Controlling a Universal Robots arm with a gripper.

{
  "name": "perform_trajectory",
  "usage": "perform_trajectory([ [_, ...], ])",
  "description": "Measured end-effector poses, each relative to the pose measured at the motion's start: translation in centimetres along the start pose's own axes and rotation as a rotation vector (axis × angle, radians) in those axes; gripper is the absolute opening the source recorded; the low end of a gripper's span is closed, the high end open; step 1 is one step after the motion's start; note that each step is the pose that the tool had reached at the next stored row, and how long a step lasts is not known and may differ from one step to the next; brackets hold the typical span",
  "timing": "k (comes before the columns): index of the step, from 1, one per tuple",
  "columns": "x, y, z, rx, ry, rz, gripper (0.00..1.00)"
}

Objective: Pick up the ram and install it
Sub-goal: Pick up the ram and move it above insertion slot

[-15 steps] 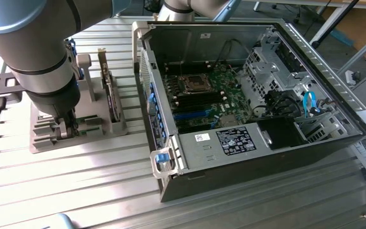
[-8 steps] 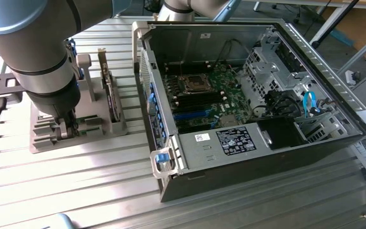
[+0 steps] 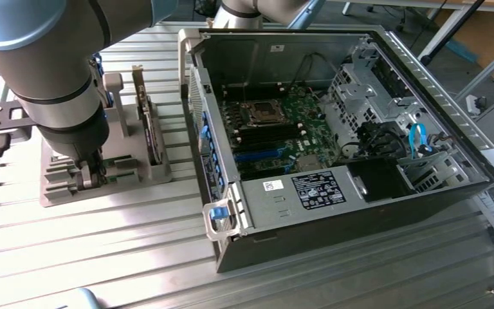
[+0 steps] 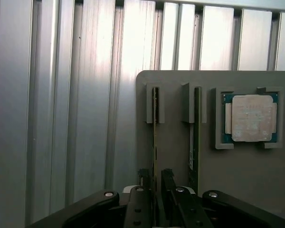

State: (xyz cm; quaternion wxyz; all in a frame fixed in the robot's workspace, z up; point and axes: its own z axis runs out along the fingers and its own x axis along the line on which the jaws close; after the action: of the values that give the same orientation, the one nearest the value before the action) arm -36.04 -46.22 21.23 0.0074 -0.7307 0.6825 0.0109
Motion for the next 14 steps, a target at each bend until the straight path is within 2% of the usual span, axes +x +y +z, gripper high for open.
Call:
perform_trajectory([
  [14, 0.03, -0.52, 0.01, 0.0002, -0.0002, 0.0, 0.24],
])
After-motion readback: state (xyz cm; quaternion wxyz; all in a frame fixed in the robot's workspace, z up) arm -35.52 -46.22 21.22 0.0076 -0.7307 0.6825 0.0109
